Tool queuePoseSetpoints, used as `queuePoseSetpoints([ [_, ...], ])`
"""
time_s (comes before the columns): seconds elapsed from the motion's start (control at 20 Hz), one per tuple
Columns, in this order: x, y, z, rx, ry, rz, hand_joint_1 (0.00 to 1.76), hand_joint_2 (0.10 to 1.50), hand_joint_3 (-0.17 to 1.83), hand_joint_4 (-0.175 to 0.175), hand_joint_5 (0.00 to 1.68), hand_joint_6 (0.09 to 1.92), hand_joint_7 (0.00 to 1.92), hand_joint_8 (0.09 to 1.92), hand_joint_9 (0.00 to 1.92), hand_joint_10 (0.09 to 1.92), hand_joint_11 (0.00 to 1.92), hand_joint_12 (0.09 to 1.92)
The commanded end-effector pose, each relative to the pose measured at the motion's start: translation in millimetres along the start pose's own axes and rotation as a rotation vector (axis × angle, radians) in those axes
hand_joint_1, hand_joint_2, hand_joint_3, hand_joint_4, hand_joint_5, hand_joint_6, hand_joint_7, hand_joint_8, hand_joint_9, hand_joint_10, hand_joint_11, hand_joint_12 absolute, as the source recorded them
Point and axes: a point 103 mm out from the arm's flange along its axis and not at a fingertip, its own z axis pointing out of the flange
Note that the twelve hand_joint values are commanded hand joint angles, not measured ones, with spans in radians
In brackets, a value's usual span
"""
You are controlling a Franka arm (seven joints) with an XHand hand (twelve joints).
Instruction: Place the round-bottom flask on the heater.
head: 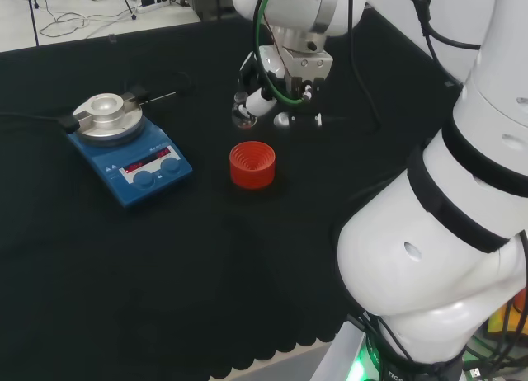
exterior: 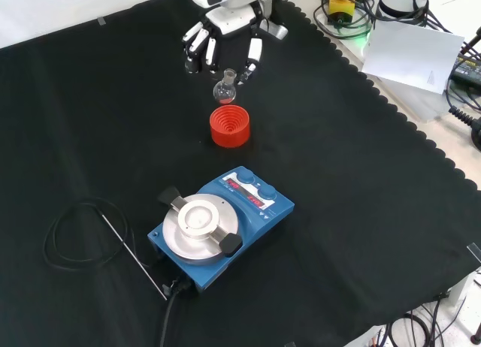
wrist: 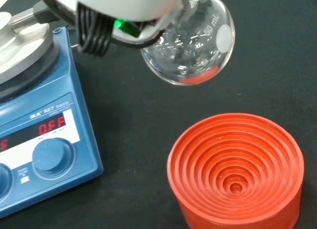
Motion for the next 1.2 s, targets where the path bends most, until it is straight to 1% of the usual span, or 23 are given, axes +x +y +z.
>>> queuePoseSetpoints([
  [0.05, 17.1, 9.9, -13.5, 0.02, -0.018, -0.021, 1.11, 0.63, 0.77, 0.175, 1.19, 0.86, 0.43, 0.62, 0.69, 0.55, 0.29, 1.34],
  [0.25, 31.5, 27.3, -22.0, 0.029, -0.012, -0.038, 1.11, 0.63, 0.77, 0.175, 1.19, 0.87, 0.43, 0.62, 0.69, 0.55, 0.3, 1.34],
  [0.6, 67.1, 70.8, -33.8, 0.045, -0.017, -0.099, 1.11, 0.63, 0.77, 0.175, 1.19, 0.87, 0.43, 0.62, 0.68, 0.55, 0.3, 1.34],
  [0.9, 99.5, 107.8, -34.8, 0.068, -0.029, -0.158, 1.11, 0.63, 0.77, 0.175, 1.19, 0.88, 0.43, 0.62, 0.68, 0.55, 0.31, 1.34],
  [1.2, 129.8, 135.0, -30.5, 0.091, -0.042, -0.215, 1.11, 0.63, 0.78, 0.175, 1.19, 0.88, 0.42, 0.62, 0.68, 0.55, 0.31, 1.33],
])
